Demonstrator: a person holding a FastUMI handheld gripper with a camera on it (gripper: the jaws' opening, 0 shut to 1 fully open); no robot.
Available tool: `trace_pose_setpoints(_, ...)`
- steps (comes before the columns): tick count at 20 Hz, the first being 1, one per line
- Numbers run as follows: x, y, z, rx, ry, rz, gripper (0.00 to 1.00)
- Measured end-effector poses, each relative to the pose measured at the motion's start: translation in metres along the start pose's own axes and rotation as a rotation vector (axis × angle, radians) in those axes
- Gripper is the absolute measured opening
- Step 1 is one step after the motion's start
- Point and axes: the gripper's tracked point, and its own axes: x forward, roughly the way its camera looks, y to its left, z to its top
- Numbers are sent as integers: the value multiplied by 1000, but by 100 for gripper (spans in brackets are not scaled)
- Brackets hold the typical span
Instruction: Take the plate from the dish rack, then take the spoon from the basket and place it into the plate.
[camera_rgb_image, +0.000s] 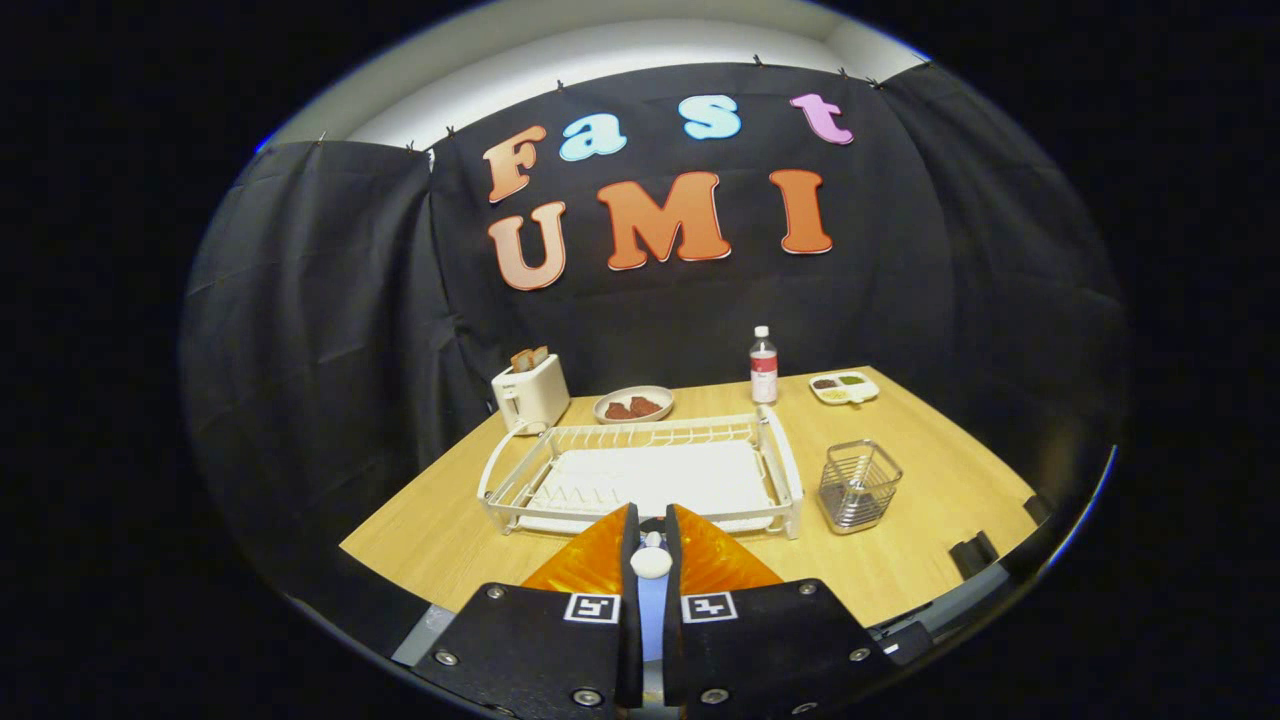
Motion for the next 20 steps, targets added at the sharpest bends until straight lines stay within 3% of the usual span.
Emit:
trace_pose_setpoints(5,33,25,-46,-20,55,59,8)
trace_pose_setpoints(11,55,32,-66,-70,77,84,8)
trace_pose_setpoints(16,54,14,-70,-25,83,45,18)
trace_pose_setpoints(20,51,-3,-67,4,83,9,35)
